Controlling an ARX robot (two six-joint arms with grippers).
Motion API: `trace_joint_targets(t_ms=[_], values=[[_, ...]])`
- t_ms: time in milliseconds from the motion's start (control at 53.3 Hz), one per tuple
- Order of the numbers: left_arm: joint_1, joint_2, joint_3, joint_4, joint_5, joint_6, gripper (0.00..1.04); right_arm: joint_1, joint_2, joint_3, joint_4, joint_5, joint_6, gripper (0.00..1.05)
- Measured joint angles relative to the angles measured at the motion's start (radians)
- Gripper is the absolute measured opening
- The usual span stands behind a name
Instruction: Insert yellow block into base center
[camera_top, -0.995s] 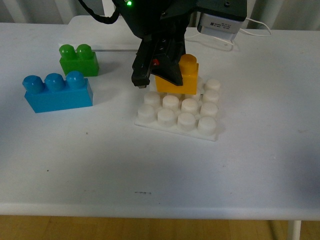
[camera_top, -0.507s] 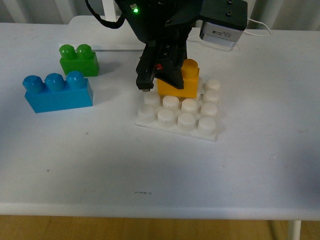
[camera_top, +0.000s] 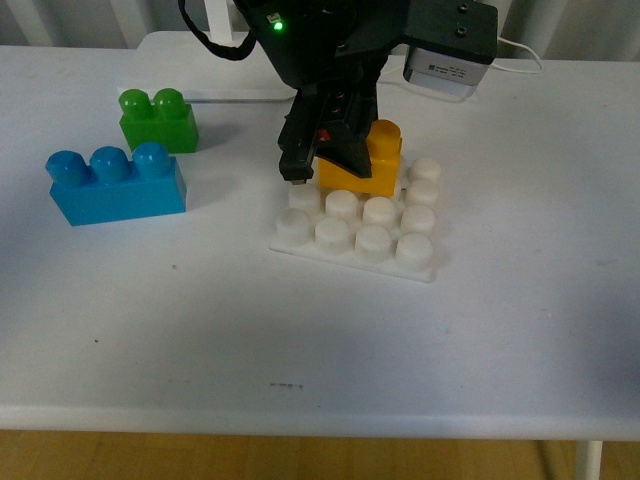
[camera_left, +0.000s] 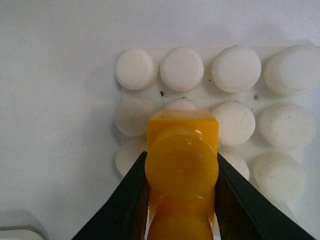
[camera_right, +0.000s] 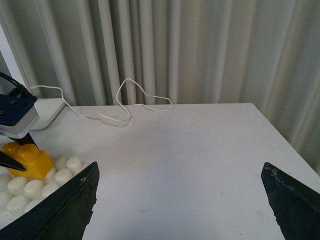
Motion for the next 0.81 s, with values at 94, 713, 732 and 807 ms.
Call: trace_joint_targets(t_ms=[94, 713, 732, 807], values=[[-0.002, 0.003, 0.003, 0.002, 0.0, -0.001, 0.32, 0.0, 0.0, 0.0, 0.0, 0.0, 0.0, 0.95], [-0.013, 0.035, -0.007, 0.03, 0.008, -0.01, 0.32, 0.0, 0.0, 0.0, 0.0, 0.0, 0.0, 0.95], [-0.013, 0.035, -0.009, 0.034, 0.008, -0.01, 0.32, 0.0, 0.0, 0.0, 0.0, 0.0, 0.0, 0.95], [-0.014, 0.035, -0.018, 0.046, 0.011, -0.011, 0.32, 0.0, 0.0, 0.0, 0.0, 0.0, 0.0, 0.95]])
